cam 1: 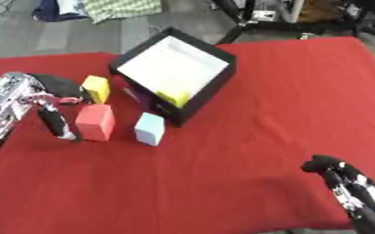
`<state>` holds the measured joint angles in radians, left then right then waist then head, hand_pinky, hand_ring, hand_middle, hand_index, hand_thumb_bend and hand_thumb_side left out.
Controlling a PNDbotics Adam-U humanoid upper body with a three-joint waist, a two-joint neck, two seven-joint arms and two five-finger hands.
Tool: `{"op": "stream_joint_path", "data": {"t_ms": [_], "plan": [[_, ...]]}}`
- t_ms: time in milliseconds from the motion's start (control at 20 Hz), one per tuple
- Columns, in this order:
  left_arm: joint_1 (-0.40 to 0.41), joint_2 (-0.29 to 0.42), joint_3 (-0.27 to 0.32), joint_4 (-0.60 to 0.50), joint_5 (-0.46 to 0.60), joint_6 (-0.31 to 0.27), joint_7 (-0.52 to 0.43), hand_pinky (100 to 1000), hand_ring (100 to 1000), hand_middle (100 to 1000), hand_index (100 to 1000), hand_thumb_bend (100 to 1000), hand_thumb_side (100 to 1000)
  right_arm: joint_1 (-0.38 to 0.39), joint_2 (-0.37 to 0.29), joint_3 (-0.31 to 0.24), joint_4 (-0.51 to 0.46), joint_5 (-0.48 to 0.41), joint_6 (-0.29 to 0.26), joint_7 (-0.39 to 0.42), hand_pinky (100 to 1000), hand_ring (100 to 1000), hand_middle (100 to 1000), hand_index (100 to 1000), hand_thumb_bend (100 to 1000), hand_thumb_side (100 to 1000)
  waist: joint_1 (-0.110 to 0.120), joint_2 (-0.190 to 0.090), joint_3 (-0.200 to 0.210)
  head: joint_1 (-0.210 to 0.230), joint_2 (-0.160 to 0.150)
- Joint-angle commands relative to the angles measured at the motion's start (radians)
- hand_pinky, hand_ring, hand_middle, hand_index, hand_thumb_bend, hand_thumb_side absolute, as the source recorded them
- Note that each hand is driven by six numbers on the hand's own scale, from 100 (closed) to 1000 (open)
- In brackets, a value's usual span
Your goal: Pick up objects on the table and place them in the box.
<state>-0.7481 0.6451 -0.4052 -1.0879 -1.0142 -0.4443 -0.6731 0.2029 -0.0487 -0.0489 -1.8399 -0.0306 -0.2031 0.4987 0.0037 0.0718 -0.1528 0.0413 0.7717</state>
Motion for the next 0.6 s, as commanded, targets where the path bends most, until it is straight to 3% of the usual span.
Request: {"op": "stream_joint_path", "data": {"t_ms": [50, 350, 600], "plan": [[-0.022, 0.039, 0.031, -0.030, 0.039, -0.012, -0.051, 773, 662, 550, 736, 373, 365, -0.004, -0.013, -0.004, -0.010, -0.002, 0.001, -0.005, 1000, 802, 716, 818, 100, 547, 0.000, -0.023, 0.001, -0.004, -0.002], [-0.073, 0.101, 0.106, -0.159, 0.152, 0.083, -0.065, 767, 632, 506, 699, 305, 254, -0.002, -0.013, -0.004, -0.009, -0.002, 0.002, -0.006, 1000, 802, 716, 817, 100, 548, 0.000, -0.027, 0.004, -0.010, -0.002], [-0.129, 0.093, 0.149, -0.196, 0.197, 0.138, -0.027, 767, 624, 508, 700, 274, 223, -0.001, -0.013, -0.003, -0.008, -0.002, 0.002, -0.006, 1000, 802, 716, 817, 100, 545, -0.001, -0.029, 0.003, -0.011, -0.002]]}}
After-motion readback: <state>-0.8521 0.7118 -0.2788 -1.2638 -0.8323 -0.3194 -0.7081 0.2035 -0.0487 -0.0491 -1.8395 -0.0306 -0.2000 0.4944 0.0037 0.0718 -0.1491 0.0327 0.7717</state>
